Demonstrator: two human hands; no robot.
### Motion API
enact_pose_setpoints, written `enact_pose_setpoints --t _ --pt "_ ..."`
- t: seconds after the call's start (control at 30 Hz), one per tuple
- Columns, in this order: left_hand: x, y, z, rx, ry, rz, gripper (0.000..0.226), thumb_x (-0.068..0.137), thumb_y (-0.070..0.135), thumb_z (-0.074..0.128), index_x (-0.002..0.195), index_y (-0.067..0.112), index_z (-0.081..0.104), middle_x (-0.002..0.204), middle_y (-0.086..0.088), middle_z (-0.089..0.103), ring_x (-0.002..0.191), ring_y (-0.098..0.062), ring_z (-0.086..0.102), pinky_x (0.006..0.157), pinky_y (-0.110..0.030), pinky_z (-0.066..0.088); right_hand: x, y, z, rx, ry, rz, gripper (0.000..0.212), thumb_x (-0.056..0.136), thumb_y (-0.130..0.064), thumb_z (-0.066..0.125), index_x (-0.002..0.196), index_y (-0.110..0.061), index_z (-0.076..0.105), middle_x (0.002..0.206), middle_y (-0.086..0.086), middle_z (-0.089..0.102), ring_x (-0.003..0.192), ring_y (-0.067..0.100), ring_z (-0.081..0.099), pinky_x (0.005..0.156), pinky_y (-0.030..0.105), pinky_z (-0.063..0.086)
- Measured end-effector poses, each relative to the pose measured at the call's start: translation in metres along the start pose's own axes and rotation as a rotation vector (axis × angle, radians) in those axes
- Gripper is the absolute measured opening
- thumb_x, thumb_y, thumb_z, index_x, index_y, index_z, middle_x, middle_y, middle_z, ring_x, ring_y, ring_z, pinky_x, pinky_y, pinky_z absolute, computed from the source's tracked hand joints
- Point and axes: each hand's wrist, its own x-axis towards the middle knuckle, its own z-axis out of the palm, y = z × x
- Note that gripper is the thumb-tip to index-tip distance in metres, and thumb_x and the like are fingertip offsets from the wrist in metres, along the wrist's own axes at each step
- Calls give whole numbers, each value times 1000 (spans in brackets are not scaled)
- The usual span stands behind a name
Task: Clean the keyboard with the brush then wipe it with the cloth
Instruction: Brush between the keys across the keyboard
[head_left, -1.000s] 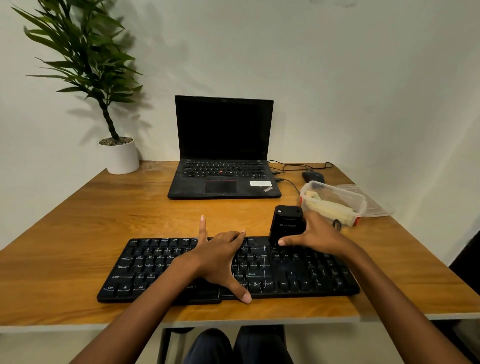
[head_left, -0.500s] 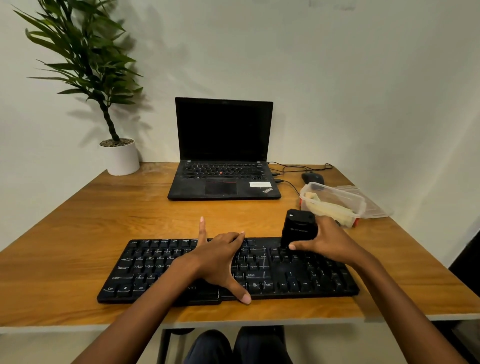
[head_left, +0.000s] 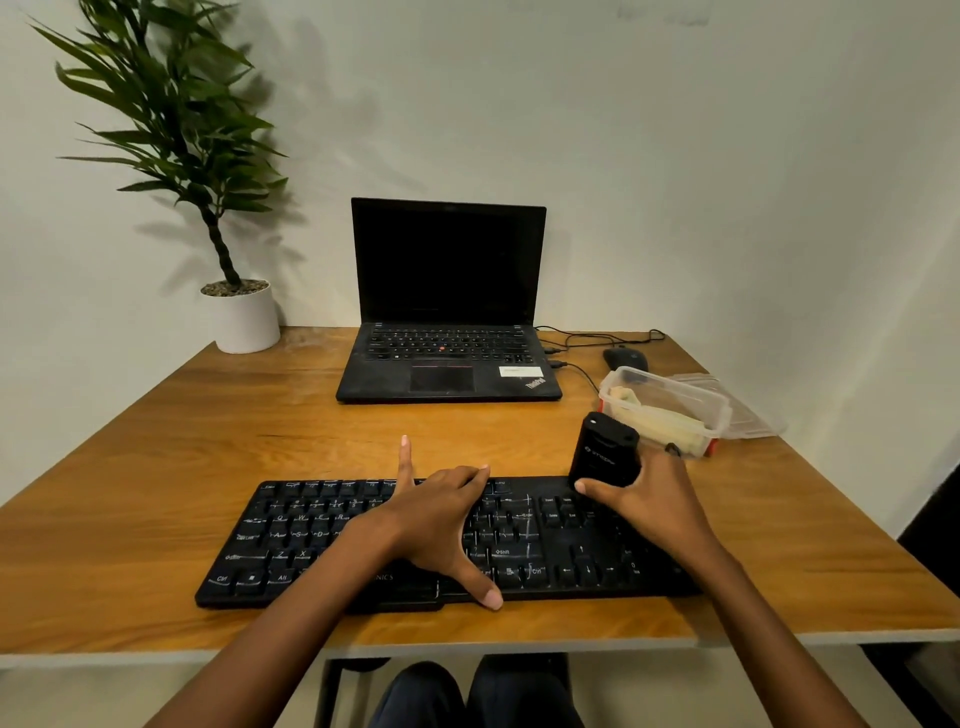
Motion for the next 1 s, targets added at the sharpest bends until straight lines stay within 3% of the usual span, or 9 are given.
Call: enact_pose_setpoints --t 0.17,0.3,0.4,0.57,0.67,0.7,0.77,0.87,1.0 --pt "-1 -1 1 5 20 5 129 65 75 62 149 14 -14 160 -1 -4 146 -17 -7 89 -61 -38 -15 -1 -9 62 -10 81 44 68 -20 81 107 -9 62 97 3 66 74 4 51 57 11 37" --pt "-8 -10 13 -9 88 30 144 40 95 39 149 19 -15 159 2 -8 141 -9 -18 80 -50 -48 -10 -13 -22 570 189 193 31 69 -12 78 89 -25 59 89 -2 66 79 9 60 59 22 43" --pt "-24 -21 25 -24 231 17 128 49 93 32 150 26 -9 158 11 -7 134 1 -21 92 -54 -40 -2 -14 -17 866 139 242 26 72 -7 73 86 -23 60 86 4 68 79 20 64 60 28 47" --pt "-55 -56 29 -206 518 -83 104 58 96 6 143 39 23 143 26 18 130 8 16 106 -45 -31 17 -7 4 701 -36 187 25 68 -10 77 86 -17 60 85 10 68 70 19 59 48 24 43" --pt "-68 -95 19 -520 652 -220 54 84 68 38 125 34 51 127 20 43 121 -2 41 116 -41 14 33 -17 8 535 -173 74 30 67 -8 79 86 -19 58 81 1 65 67 11 58 48 15 45" --pt "-70 -109 14 -606 639 -241 36 89 50 47 119 32 54 124 16 48 118 -5 45 106 -32 30 40 -21 11 493 -227 36 32 67 -7 79 87 -19 57 82 0 64 71 10 59 50 14 46" --pt "-70 -130 8 -693 528 -247 17 93 27 51 109 30 58 116 12 55 106 -3 50 86 -20 36 51 -27 17 411 -313 1 38 64 -8 81 90 -22 56 88 -3 64 82 10 60 60 16 47" --pt "-63 -141 16 -917 454 -302 22 98 23 43 97 22 65 101 11 64 92 0 57 78 -18 41 59 -32 24 283 -422 -45 50 61 -9 83 100 -21 54 96 -10 61 91 4 57 73 14 43" --pt "-55 -141 32 -1055 551 -376 32 98 27 43 92 13 71 93 2 71 88 -13 65 71 -23 43 62 -38 26 180 -554 -111 53 65 -10 82 105 -25 50 96 -20 56 89 -8 52 70 4 40"
